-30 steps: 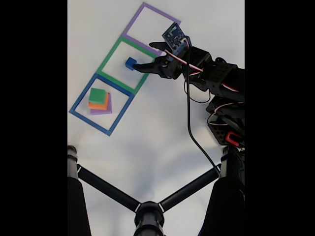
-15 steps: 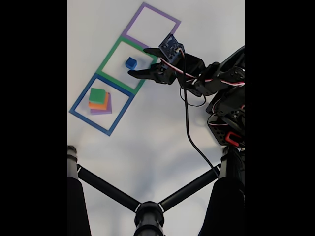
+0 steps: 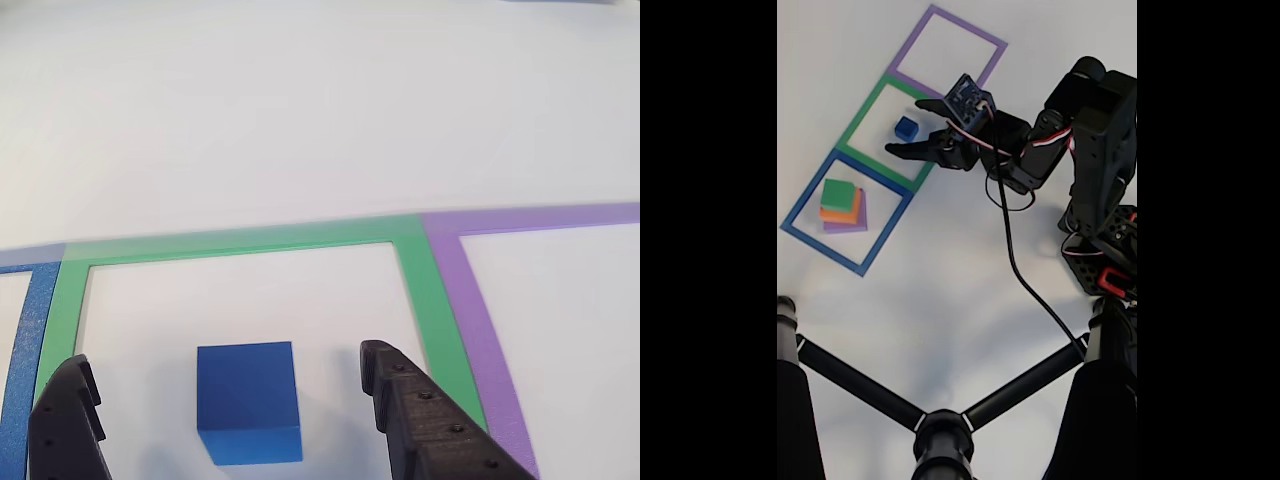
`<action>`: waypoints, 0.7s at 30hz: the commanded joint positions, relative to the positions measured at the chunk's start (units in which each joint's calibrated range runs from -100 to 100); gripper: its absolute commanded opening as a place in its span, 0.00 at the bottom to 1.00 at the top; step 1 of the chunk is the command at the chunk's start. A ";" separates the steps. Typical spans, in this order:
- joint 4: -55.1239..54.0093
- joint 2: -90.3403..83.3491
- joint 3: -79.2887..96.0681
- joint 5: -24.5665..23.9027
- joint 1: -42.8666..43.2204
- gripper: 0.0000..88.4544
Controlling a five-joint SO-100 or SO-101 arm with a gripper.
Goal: Tower of hanoi
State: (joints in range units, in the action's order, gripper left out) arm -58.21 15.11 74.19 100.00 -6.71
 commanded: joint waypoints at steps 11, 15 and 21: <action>-2.37 2.51 -1.09 0.00 2.70 0.25; -2.37 2.76 -1.18 0.00 3.39 0.21; -2.13 2.92 -1.45 0.00 4.00 0.14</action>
State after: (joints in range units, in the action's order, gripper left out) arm -59.16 18.05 73.94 99.41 -3.50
